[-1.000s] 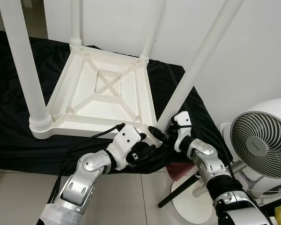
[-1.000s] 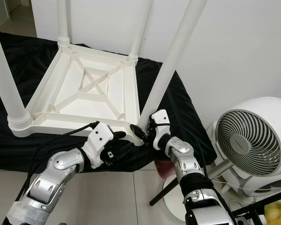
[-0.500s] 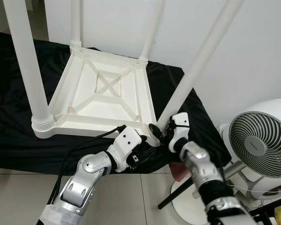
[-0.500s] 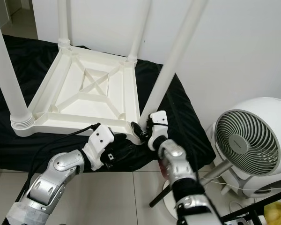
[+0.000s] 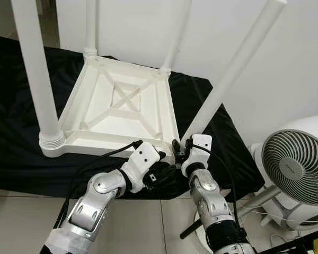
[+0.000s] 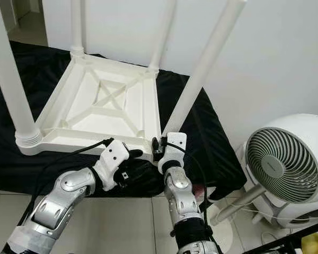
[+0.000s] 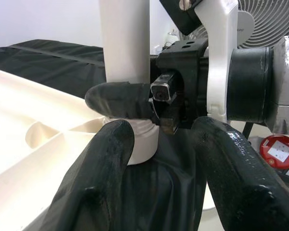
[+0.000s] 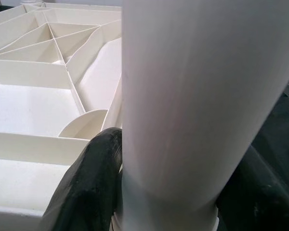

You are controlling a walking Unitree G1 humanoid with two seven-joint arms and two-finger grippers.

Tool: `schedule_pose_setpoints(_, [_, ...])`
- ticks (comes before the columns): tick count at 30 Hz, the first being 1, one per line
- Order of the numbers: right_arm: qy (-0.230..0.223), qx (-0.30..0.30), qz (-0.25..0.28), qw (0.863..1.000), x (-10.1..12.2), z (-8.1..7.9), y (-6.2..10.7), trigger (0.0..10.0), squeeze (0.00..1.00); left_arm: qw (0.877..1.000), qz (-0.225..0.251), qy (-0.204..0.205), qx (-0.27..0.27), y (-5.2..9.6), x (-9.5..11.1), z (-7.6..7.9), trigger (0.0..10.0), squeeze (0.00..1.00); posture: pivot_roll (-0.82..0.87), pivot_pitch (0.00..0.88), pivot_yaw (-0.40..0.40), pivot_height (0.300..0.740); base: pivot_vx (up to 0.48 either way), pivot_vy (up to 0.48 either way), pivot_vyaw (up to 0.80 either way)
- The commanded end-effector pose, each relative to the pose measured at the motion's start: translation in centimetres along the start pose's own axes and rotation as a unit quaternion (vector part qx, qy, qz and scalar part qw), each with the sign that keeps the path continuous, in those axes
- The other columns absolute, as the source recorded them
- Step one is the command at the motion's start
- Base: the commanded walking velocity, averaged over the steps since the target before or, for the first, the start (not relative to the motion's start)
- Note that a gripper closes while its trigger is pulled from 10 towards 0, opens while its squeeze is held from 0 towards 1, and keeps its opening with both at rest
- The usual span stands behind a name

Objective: Building children table

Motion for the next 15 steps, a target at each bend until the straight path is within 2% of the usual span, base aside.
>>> schedule_pose_setpoints(1, [-0.011, -0.036, -0.047, 0.998, -2.2, 2.0, 0.8, 10.0, 1.00, 1.000, 0.002, -0.007, -0.011, -0.4, 0.1, 0.4, 10.0, 0.00, 0.13, 0.000, -0.187, 0.740, 0.000, 0.000, 0.00])
schedule_pose_setpoints(4, [-0.018, -0.033, -0.040, 0.998, -1.8, 1.8, 0.9, 10.0, 1.00, 1.000, 0.003, -0.009, -0.011, -0.4, 0.1, 0.3, 10.0, 0.00, 0.13, 0.000, -0.188, 0.740, 0.000, 0.000, 0.00])
schedule_pose_setpoints(8, [-0.014, -0.013, -0.004, 1.000, -0.1, 1.7, 1.1, 10.0, 1.00, 1.000, 0.005, -0.007, -0.007, -0.4, 0.2, 0.1, 10.0, 0.00, 0.13, 0.000, -0.185, 0.740, 0.000, 0.000, 0.00])
schedule_pose_setpoints(9, [-0.009, 0.014, 0.000, 1.000, 0.3, 1.9, 1.3, 10.0, 1.00, 1.000, 0.006, -0.007, -0.006, -0.4, 0.2, 0.2, 10.0, 0.00, 0.13, 0.000, -0.186, 0.740, 0.000, 0.000, 0.00])
schedule_pose_setpoints(11, [-0.009, 0.014, 0.000, 1.000, 0.3, 1.9, 1.3, 10.0, 1.00, 1.000, 0.006, -0.007, -0.006, -0.4, 0.2, 0.2, 10.0, 0.00, 0.13, 0.000, -0.186, 0.740, 0.000, 0.000, 0.00])
schedule_pose_setpoints(12, [0.000, 0.030, 0.002, 1.000, 0.5, 2.0, 1.5, 10.0, 1.00, 1.000, 0.006, -0.008, -0.006, -0.4, 0.1, 0.2, 10.0, 0.00, 0.13, 0.000, -0.187, 0.740, 0.000, 0.000, 0.00])
schedule_pose_setpoints(13, [0.011, 0.071, 0.002, 0.997, 0.8, 2.1, 1.7, 10.0, 1.00, 1.000, 0.005, -0.007, -0.007, -0.3, 0.1, 0.3, 10.0, 0.00, 0.13, 0.000, -0.187, 0.740, 0.000, 0.000, 0.00])
schedule_pose_setpoints(15, [0.020, 0.084, 0.005, 0.996, 1.1, 2.3, 1.8, 10.0, 1.00, 1.000, 0.004, -0.007, -0.008, -0.2, 0.1, 0.3, 10.0, 0.00, 0.13, 0.000, -0.187, 0.740, 0.000, 0.000, 0.00])
Point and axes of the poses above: a point about 5 cm out from each wrist's last joint towards the gripper, its own y axis pointing back from the gripper into the wrist, its own x axis along the axis of the wrist's last joint, z = x × y, the point moved 5 cm from there along -y, pointing out of the wrist towards the gripper, and after that the axes turned 6 degrees about -y, right-handed, at the moved point
